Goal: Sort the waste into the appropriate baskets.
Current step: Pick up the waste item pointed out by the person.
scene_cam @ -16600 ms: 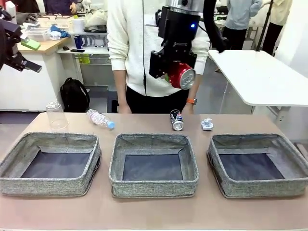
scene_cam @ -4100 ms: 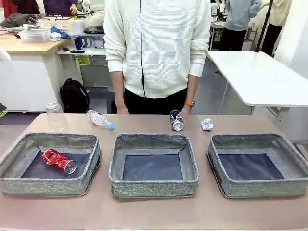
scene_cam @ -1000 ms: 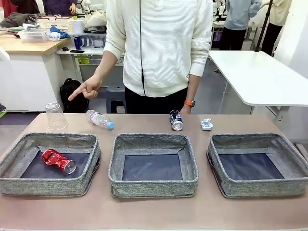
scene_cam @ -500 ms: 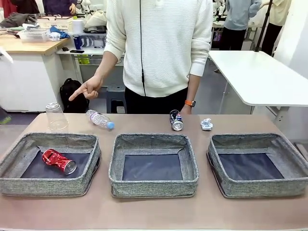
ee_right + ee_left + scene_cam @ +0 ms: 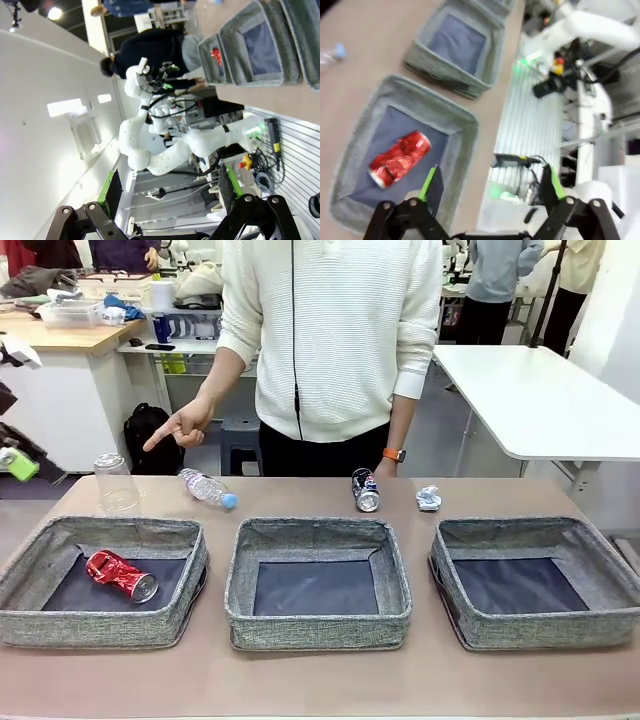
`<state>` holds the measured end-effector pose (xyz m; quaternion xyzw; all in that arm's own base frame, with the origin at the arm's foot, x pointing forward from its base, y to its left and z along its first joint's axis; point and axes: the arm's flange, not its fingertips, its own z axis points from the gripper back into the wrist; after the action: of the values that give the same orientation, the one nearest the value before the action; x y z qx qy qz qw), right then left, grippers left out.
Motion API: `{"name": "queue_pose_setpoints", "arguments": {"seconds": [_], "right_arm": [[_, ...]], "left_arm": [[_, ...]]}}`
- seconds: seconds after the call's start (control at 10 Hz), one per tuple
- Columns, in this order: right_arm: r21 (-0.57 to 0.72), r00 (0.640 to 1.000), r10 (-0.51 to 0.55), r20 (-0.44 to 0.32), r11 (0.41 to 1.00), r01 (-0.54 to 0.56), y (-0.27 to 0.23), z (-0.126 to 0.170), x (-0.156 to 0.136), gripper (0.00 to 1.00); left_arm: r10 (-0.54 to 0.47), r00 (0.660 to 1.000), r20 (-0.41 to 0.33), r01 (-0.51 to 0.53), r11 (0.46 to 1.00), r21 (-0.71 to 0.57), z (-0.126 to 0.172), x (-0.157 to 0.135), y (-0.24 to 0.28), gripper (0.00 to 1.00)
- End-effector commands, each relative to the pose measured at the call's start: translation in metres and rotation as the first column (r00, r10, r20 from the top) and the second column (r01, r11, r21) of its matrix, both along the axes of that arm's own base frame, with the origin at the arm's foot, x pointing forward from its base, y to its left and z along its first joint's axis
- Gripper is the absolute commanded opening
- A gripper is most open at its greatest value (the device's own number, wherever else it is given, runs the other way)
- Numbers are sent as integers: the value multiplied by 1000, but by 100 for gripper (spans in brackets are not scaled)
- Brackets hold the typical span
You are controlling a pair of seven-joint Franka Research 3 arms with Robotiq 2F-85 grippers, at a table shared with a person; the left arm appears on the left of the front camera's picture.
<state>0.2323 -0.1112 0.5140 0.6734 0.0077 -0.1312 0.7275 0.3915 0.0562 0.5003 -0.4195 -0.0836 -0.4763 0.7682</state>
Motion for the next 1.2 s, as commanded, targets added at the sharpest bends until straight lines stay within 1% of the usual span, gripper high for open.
{"name": "queue_pose_setpoints", "arguments": {"seconds": [0.0, 0.1, 0.2, 0.3, 0.4, 0.5, 0.6, 0.7, 0.8, 0.9, 1.0, 1.1], "right_arm": [[16, 999, 0, 33, 1000, 0, -1, 3, 2, 100], [16, 999, 0, 33, 1000, 0, -1, 3, 2, 100], [16, 999, 0, 33, 1000, 0, -1, 3, 2, 100], [16, 999, 0, 33, 1000, 0, -1, 3, 2, 100], [16, 999, 0, 33, 1000, 0, -1, 3, 2, 100], [16, 999, 0, 33, 1000, 0, -1, 3, 2, 100], [16, 999, 0, 33, 1000, 0, -1, 3, 2, 100], [16, 999, 0, 33, 1000, 0, -1, 3, 2, 100], [16, 999, 0, 33, 1000, 0, -1, 3, 2, 100], [16, 999, 0, 33, 1000, 0, -1, 3, 2, 100], [16, 999, 0, 33, 1000, 0, -1, 3, 2, 100], [16, 999, 0, 33, 1000, 0, -1, 3, 2, 100]], "left_arm": [[-63, 994, -88, 66, 997, 37, 12, -15, -11, 100], [-63, 994, -88, 66, 997, 37, 12, -15, -11, 100], [-37, 998, -45, 37, 999, 10, 3, -8, -8, 100], [5, 987, 161, 3, 999, -48, -7, 20, -2, 100], [119, 922, 368, -40, 976, -216, -23, 54, 19, 100], [216, 837, 503, -58, 949, -310, -45, 81, 43, 100], [264, 796, 544, -63, 931, -360, -68, 107, 64, 100], [329, 765, 553, -111, 914, -389, -84, 127, 86, 100], [361, 749, 555, -133, 903, -409, -87, 137, 104, 100], [434, 753, 495, -183, 860, -476, -83, 146, 122, 100], [392, 764, 513, -213, 903, -373, -94, 123, 102, 100], [392, 764, 513, -213, 903, -373, -94, 123, 102, 100]]}}
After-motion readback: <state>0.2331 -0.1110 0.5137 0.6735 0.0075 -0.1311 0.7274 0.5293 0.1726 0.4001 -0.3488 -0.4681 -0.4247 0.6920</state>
